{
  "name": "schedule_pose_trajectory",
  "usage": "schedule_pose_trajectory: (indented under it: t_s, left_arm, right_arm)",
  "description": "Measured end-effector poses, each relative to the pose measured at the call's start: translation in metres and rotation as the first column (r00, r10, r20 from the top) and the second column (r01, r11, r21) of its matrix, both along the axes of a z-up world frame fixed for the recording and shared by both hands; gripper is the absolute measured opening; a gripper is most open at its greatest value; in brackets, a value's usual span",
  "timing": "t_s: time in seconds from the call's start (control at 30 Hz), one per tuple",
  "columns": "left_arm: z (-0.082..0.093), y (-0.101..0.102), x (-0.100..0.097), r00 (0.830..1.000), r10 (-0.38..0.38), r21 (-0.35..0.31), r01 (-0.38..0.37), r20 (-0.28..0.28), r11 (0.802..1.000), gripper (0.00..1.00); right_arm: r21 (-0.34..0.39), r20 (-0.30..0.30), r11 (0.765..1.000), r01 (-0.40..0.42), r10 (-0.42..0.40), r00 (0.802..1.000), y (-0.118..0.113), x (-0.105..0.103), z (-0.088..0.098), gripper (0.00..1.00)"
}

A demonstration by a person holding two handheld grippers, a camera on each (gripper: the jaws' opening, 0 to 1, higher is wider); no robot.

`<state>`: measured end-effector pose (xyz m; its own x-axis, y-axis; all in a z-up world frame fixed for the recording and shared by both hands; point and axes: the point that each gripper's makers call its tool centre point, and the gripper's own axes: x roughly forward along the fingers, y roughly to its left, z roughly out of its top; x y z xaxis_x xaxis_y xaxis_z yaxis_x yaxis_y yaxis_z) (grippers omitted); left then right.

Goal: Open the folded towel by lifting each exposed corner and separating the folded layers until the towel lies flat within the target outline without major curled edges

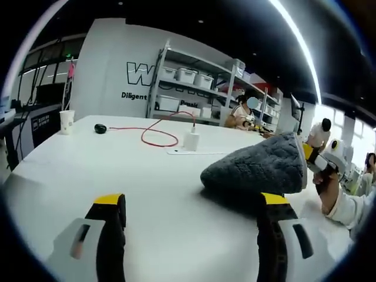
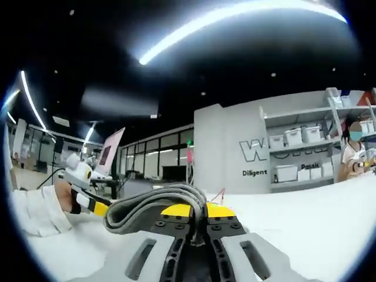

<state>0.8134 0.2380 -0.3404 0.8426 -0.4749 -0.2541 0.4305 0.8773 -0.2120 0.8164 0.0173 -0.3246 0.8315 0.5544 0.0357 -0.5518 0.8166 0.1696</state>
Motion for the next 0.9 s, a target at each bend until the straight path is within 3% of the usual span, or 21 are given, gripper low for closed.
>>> schedule_pose_trajectory:
  t_s: [0.1, 0.33, 0.47, 0.7, 0.9]
  left_arm:
    - [0.001, -0.001, 0.000, 1.000, -0.002, 0.000, 0.002, 0.002, 1.000, 0.91]
    - [0.001, 0.000, -0.001, 1.000, 0.005, 0.005, -0.005, 0.000, 1.000, 0.91]
    - [0.000, -0.001, 0.000, 1.000, 0.002, 0.007, -0.002, 0.000, 1.000, 0.91]
    - [0.000, 0.000, -0.001, 1.000, 0.004, 0.009, -0.004, -0.002, 1.000, 0.91]
    - [-0.001, -0.001, -0.001, 1.000, 0.003, 0.011, -0.003, -0.007, 1.000, 0.90]
  right_arm:
    - [0.020, 0.008, 1.000, -0.009, 0.008, 1.000, 0.001, -0.004, 0.004, 0.00]
    - [0.012, 0.110, 1.000, 0.011, -0.012, 0.994, -0.008, -0.012, 0.026, 0.00]
    - [0.010, 0.137, 1.000, 0.023, -0.025, 0.990, -0.014, -0.014, 0.032, 0.00]
    - [-0.032, 0.242, 0.999, 0.040, -0.031, 0.970, -0.019, -0.033, 0.060, 0.00]
    - [0.003, 0.287, 0.999, 0.033, -0.033, 0.957, -0.027, -0.042, 0.081, 0.00]
